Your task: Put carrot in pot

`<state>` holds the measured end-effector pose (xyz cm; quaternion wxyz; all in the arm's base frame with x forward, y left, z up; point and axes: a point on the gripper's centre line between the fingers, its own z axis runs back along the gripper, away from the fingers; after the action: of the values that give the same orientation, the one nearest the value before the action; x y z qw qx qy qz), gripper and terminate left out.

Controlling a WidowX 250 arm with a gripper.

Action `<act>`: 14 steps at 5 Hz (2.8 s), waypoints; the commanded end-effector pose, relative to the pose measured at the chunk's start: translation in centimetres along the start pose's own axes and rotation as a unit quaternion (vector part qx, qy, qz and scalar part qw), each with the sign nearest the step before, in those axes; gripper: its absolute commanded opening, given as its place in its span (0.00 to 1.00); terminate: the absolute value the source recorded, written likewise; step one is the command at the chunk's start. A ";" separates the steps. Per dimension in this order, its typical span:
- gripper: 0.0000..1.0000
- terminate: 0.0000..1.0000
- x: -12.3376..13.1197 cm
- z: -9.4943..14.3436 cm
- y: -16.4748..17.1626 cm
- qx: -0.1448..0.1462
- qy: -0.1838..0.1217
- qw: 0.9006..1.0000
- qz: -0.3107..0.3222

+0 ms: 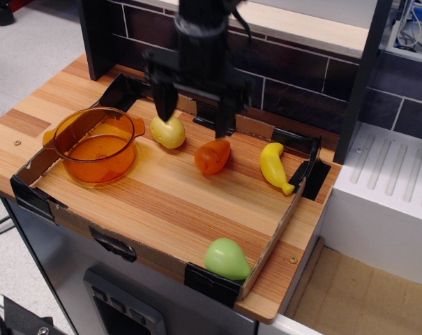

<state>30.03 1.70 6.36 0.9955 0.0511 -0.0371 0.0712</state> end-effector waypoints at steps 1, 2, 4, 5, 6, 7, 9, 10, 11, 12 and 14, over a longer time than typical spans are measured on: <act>1.00 0.00 -0.1 -1.6 -0.9 0.016 -0.018 0.999 -0.037; 1.00 0.00 0.0 -2.3 -1.5 0.016 -0.013 0.999 -0.045; 1.00 0.00 0.7 -3.9 -2.0 0.021 -0.006 0.999 -0.045; 1.00 0.00 1.1 -4.6 -1.9 0.028 -0.004 0.999 -0.037; 1.00 0.00 1.2 -5.1 -1.9 0.031 -0.004 0.999 -0.031; 0.00 0.00 1.0 -5.4 -1.7 0.028 -0.002 0.999 -0.034; 0.00 0.00 -0.6 -2.5 -1.3 -0.004 0.014 0.999 -0.028; 0.00 0.00 -2.1 0.7 -0.2 -0.038 0.026 0.998 -0.036; 0.00 0.00 -2.8 3.3 1.7 -0.057 0.000 0.998 -0.033; 0.00 0.00 -2.4 3.7 5.2 -0.047 -0.029 0.998 0.012; 0.00 0.00 -1.3 2.3 11.2 -0.010 -0.054 0.995 0.080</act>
<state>27.42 12.03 8.10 0.9854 0.0358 -0.0734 0.1496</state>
